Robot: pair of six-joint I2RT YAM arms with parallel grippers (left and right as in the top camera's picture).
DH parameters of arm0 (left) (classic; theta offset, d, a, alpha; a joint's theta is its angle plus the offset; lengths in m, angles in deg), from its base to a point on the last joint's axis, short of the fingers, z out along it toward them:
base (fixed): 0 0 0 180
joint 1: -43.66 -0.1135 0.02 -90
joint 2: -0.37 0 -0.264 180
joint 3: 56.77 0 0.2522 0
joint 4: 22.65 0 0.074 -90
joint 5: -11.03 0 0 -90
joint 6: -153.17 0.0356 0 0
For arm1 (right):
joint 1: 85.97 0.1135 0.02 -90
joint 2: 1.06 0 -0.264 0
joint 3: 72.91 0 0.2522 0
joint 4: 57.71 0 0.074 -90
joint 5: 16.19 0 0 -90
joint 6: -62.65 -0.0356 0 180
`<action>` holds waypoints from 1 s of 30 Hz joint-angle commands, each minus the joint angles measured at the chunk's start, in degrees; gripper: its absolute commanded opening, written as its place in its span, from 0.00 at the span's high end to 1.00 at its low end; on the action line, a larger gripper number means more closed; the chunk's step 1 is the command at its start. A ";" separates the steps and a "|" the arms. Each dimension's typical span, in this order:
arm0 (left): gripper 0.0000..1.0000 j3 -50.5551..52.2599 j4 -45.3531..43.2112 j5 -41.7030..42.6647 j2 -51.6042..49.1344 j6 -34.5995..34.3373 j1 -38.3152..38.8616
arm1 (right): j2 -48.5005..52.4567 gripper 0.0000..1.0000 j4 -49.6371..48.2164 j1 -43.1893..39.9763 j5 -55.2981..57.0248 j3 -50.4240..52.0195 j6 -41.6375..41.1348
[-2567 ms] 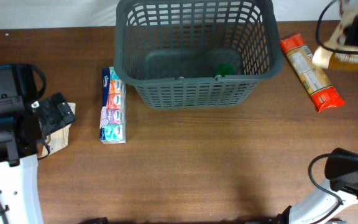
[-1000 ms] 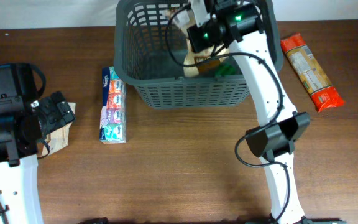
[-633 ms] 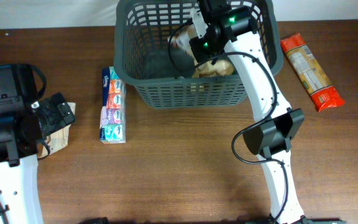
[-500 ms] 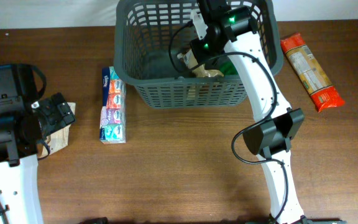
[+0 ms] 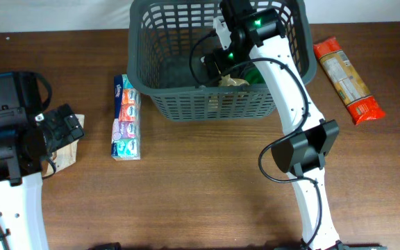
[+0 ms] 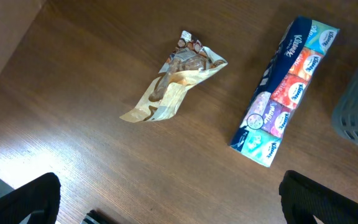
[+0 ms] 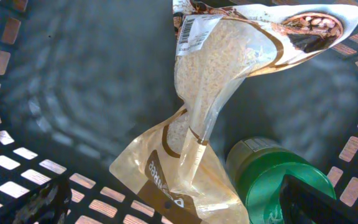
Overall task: Pack container
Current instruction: 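Lift the rice bag with the right gripper and carry it into the basket, then release the rice bag in the basket and withdraw the right gripper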
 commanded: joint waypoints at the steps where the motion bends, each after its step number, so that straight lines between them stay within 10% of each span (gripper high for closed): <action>1: 0.00 -0.66 0.17 0.37 -0.15 -0.11 -0.31 | -1.57 0.01 0.07 0.00 -1.40 -3.50 -0.28; 10: 0.00 -0.66 0.42 0.37 -0.15 -0.11 -0.31 | -7.65 0.01 0.74 -6.43 -0.94 -25.07 -0.26; 30: 0.00 -0.66 0.83 0.35 -0.15 -0.11 -0.31 | -17.51 0.01 9.46 -43.19 -2.67 -24.81 -0.44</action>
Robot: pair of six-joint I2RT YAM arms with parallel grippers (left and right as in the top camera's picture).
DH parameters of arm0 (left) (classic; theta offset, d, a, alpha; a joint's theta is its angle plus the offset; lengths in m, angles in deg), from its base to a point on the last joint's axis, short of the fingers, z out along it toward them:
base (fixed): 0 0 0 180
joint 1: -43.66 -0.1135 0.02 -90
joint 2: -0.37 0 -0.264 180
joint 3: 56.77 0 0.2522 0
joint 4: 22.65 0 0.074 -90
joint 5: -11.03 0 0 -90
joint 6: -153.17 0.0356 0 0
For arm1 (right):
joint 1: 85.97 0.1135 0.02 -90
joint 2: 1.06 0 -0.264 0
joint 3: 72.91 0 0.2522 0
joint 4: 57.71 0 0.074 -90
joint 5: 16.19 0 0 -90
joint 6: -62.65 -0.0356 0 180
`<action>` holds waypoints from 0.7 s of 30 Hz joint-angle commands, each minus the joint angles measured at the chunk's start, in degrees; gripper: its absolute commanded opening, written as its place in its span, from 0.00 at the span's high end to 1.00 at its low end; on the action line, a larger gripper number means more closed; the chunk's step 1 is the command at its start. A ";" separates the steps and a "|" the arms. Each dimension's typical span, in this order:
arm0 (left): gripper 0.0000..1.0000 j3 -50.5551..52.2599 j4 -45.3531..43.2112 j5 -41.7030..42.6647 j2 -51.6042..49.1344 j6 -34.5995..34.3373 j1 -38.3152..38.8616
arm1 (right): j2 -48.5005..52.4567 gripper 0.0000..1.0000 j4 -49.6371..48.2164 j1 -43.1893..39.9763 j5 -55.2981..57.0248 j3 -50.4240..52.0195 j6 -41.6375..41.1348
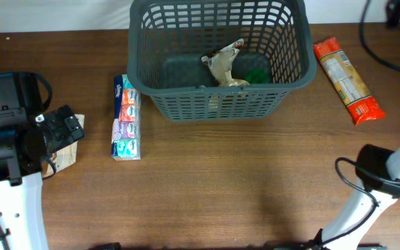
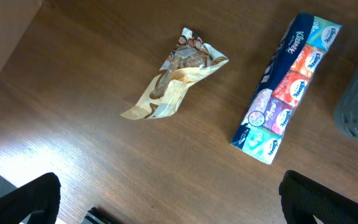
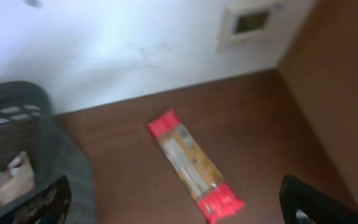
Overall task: Pack container
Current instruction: 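Release the rice bag in the basket and withdraw the right gripper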
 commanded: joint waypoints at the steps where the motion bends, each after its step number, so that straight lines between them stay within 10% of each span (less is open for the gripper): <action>1: 0.00 -0.66 0.24 0.35 -0.15 -0.13 -0.28 | 0.59 0.01 0.48 -2.47 -2.05 -0.11 -0.42; 21: 0.00 -0.66 0.94 0.37 -0.15 -0.13 -0.31 | 1.07 0.01 -18.99 -2.01 4.02 29.35 12.94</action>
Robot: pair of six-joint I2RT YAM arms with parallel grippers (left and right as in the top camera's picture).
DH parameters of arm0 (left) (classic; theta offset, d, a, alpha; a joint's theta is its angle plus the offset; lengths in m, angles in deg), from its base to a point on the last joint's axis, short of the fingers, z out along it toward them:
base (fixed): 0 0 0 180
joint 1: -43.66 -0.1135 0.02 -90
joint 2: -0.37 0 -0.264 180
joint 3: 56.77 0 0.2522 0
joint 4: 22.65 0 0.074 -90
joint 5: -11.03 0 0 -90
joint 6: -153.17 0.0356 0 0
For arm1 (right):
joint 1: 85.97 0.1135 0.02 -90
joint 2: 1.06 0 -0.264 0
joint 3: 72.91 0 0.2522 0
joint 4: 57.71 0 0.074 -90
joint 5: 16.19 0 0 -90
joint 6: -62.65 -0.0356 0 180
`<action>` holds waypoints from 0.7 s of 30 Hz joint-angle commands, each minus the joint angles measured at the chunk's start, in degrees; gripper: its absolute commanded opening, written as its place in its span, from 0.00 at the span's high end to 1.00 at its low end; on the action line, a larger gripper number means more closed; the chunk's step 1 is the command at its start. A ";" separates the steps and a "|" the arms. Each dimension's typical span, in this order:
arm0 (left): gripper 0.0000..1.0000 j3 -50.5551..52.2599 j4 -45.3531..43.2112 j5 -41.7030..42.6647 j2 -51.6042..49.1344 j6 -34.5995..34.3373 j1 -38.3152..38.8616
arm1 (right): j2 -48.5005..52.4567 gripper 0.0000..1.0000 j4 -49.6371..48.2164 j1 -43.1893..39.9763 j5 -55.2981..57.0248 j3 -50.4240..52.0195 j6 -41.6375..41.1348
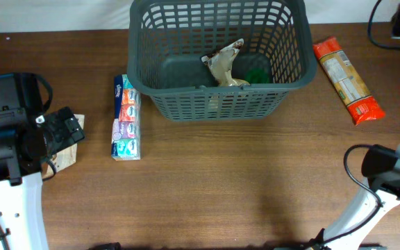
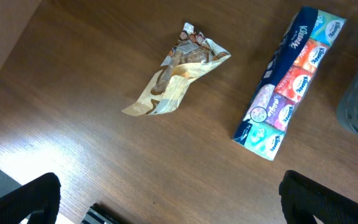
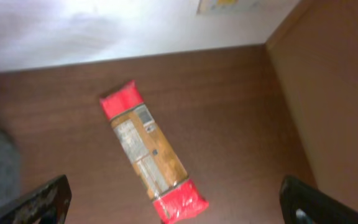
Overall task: Pack container
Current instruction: 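Release the rice bag in the basket and withdraw the right gripper, then lower the right gripper onto the spaghetti package and grasp it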
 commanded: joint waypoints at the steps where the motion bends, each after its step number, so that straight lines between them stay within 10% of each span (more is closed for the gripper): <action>1: 0.00 -0.66 0.15 0.35 -0.11 -0.11 -0.31 | 0.46 0.01 -4.68 1.40 1.46 6.95 3.74; 21: 0.00 -0.66 0.24 0.35 -0.11 -0.11 -0.31 | 14.12 0.01 -5.64 3.93 10.71 8.98 3.69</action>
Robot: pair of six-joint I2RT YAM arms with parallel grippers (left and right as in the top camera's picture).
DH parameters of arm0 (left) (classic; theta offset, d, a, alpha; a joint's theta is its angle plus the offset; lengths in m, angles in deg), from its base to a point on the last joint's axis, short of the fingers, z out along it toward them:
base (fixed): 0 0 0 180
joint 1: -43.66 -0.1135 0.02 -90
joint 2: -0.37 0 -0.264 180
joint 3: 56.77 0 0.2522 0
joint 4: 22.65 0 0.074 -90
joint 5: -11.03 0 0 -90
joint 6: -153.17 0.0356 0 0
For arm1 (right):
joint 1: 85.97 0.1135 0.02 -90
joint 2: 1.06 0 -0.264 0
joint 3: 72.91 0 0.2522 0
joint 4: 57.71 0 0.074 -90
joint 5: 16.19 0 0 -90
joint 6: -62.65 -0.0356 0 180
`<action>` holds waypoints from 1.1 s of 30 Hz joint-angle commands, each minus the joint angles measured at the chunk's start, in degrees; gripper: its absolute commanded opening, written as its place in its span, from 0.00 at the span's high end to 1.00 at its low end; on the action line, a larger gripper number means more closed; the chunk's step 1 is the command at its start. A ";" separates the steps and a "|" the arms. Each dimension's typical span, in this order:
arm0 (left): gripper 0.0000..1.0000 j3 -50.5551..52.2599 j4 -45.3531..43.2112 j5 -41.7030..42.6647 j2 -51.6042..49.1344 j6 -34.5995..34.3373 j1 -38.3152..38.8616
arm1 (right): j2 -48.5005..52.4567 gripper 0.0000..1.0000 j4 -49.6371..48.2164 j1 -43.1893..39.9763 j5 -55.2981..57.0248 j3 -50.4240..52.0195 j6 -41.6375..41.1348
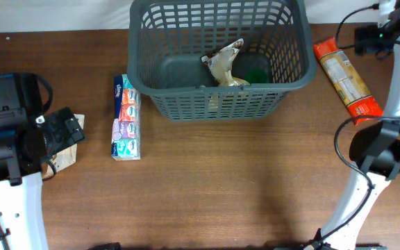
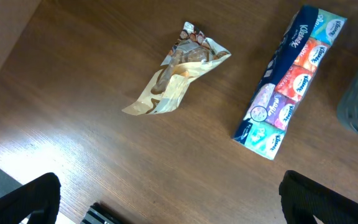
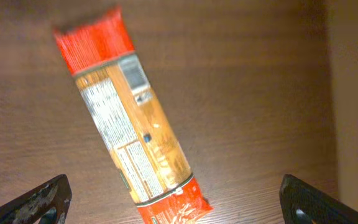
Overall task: Pack container
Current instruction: 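Lower the right gripper onto the spaghetti package and grasp it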
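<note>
The grey basket (image 1: 217,104) stands at the back middle and holds a clear bag of rice (image 1: 222,64) and a green-lidded can (image 1: 257,73). A red and orange pasta pack (image 1: 346,81) (image 3: 131,127) lies on the table to its right. My right gripper (image 1: 369,35) (image 3: 179,205) hangs open just above that pack, its fingers wide on either side of the pack's near end. A multi-coloured tissue pack (image 1: 126,118) (image 2: 291,84) and a crumpled brown snack bag (image 2: 174,78) lie to the left. My left gripper (image 1: 55,137) (image 2: 169,208) is open above them, holding nothing.
The basket's corner shows at the right edge of the left wrist view. The right arm's cable loops over the table's right side (image 1: 346,139). A wall runs along the table's back edge.
My right gripper has come closer to the pasta pack, which now fills more of the right wrist view. The left arm and all the objects are where they were.
My right gripper was first open inside the basket, over the rice bag and green can. Then it was out of the basket at the far right, with the pasta pack small in its view. It has since come nearer to the pack each time. The left arm stayed put.
</note>
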 commanded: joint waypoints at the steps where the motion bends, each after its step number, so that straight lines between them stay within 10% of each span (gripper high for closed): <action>1: 0.00 -0.66 0.07 0.37 -0.11 -0.13 -0.28 | 2.75 0.01 0.79 -0.52 1.18 0.09 -0.92; 33: 0.00 -0.66 0.55 0.35 -0.11 -0.13 -0.28 | 12.90 0.01 4.50 -1.88 3.80 0.37 2.84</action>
